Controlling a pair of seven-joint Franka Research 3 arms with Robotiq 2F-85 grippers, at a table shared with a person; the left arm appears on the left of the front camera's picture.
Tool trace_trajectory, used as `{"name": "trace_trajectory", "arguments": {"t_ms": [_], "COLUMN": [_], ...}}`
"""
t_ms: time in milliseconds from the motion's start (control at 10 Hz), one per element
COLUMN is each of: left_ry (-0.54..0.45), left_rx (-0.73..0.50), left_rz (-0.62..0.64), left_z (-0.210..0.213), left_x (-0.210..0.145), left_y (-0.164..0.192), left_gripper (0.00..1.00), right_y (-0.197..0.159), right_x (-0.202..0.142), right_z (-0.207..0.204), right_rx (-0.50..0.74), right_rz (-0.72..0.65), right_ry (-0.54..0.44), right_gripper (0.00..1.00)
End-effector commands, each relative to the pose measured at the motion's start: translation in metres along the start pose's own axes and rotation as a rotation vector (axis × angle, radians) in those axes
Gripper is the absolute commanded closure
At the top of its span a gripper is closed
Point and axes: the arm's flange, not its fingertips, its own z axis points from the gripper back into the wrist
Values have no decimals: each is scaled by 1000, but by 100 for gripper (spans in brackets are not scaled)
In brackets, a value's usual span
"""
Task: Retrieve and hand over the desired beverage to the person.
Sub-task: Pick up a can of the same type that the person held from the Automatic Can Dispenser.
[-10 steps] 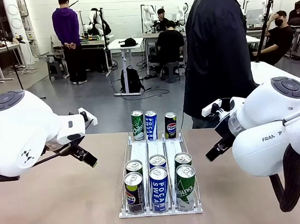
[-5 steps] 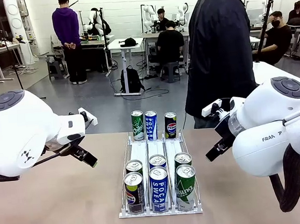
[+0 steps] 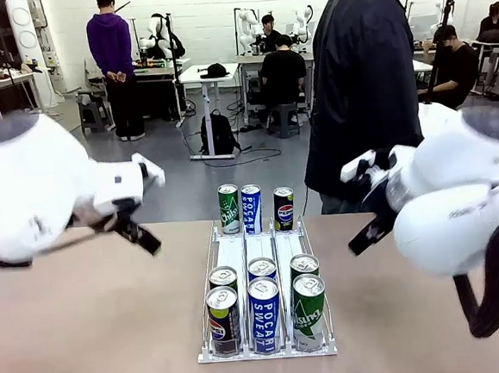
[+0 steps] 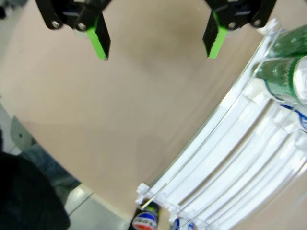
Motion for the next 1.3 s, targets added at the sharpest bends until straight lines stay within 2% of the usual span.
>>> {"name": "trace_trajectory", "arguments": {"t_ms": [0, 200, 300, 400, 500, 700, 800, 900, 1000, 1100, 1200], "left_ry": [-4, -13, -25, -21, -41, -41, -35, -78, -114, -123, -143], "left_rx": [24, 46, 57, 66, 38, 38, 38, -215, -393, -475, -519], "left_rz": [-12, -21, -14, -23, -15, -15, -17, -47, -43, -25, 8], "left_z": [75, 131, 156, 169, 156, 156, 170, 164, 173, 186, 199], "left_x": [48, 79, 85, 85, 81, 81, 87, 67, 48, 33, 19], "left_y": [15, 17, 18, 16, 17, 17, 17, 40, 75, 106, 135], "left_gripper": [0, 0, 0, 0, 0, 0, 0, 0, 0, 0, 0], "right_y": [-20, -25, -18, -12, -27, -27, -22, -55, -92, -126, -163], "right_x": [33, 61, 66, 66, 55, 55, 61, 41, 19, -1, -24], "right_z": [93, 171, 205, 219, 199, 199, 227, 219, 231, 247, 263], "right_rx": [-29, -55, -52, -40, -48, -48, -51, 108, 219, 299, 317], "right_rz": [-25, -92, -77, -63, -64, -64, -60, -41, -64, -93, -187], "right_ry": [53, 9, -16, -28, -21, -21, -28, -13, -37, -79, -121], "right_gripper": [0, 0, 0, 0, 0, 0, 0, 0, 0, 0, 0]}}
